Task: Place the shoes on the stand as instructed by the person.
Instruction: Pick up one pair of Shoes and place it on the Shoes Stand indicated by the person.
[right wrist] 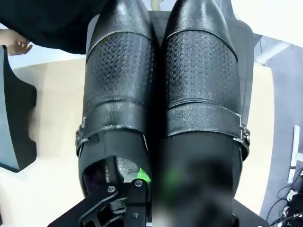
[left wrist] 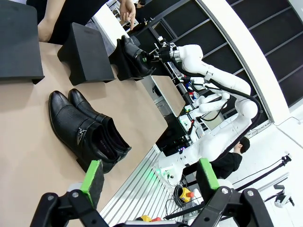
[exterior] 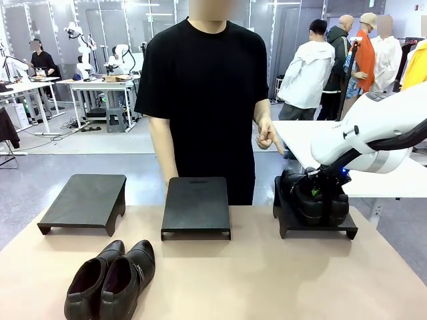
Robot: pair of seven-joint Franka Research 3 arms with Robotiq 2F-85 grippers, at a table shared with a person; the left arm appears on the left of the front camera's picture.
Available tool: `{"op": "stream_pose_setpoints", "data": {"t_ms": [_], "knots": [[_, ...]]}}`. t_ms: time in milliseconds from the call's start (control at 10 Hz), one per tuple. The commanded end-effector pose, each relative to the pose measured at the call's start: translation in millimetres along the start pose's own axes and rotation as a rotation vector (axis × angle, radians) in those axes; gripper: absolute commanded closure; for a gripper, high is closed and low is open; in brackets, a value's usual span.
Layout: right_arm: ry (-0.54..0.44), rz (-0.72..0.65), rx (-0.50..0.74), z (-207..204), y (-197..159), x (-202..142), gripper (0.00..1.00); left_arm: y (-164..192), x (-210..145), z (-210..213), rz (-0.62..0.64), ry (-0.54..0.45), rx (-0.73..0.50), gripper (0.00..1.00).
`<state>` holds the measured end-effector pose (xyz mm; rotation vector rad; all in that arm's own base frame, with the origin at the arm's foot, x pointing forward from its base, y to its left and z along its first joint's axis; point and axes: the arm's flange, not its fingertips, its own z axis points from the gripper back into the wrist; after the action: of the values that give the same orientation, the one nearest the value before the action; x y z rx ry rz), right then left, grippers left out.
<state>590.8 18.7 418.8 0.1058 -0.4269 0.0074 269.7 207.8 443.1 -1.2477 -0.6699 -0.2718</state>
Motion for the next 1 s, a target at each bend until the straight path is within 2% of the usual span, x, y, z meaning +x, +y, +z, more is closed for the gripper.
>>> {"op": "stream_pose_setpoints", "data": {"t_ms": [0,100,200,300,500,700,900], "knots": [[-0.019,-0.022,0.003,1.8,-1.0,6.6,0.51,0.5,-1.2,1.2,-0.021,0.004,-0.014,0.00],[-0.019,-0.020,0.003,2.4,-1.3,6.7,0.12,0.5,-1.2,1.2,-0.021,0.004,-0.014,0.00],[-0.017,-0.021,0.003,2.1,-1.0,6.3,0.14,0.5,-1.2,1.2,-0.021,0.004,-0.014,0.00],[-0.018,-0.022,0.004,3.2,-0.9,6.4,0.00,0.5,-1.2,1.2,-0.021,0.004,-0.014,0.00],[-0.018,-0.023,0.010,4.4,-1.7,6.6,0.00,0.5,-1.2,1.2,-0.021,0.004,-0.014,0.00],[0.007,0.001,0.007,5.7,-0.1,4.4,0.11,0.5,-1.2,1.2,-0.021,0.004,-0.014,0.00],[-0.010,-0.002,0.001,3.6,-0.1,4.0,0.11,0.5,-1.2,1.2,-0.021,0.004,-0.014,0.00]]}}
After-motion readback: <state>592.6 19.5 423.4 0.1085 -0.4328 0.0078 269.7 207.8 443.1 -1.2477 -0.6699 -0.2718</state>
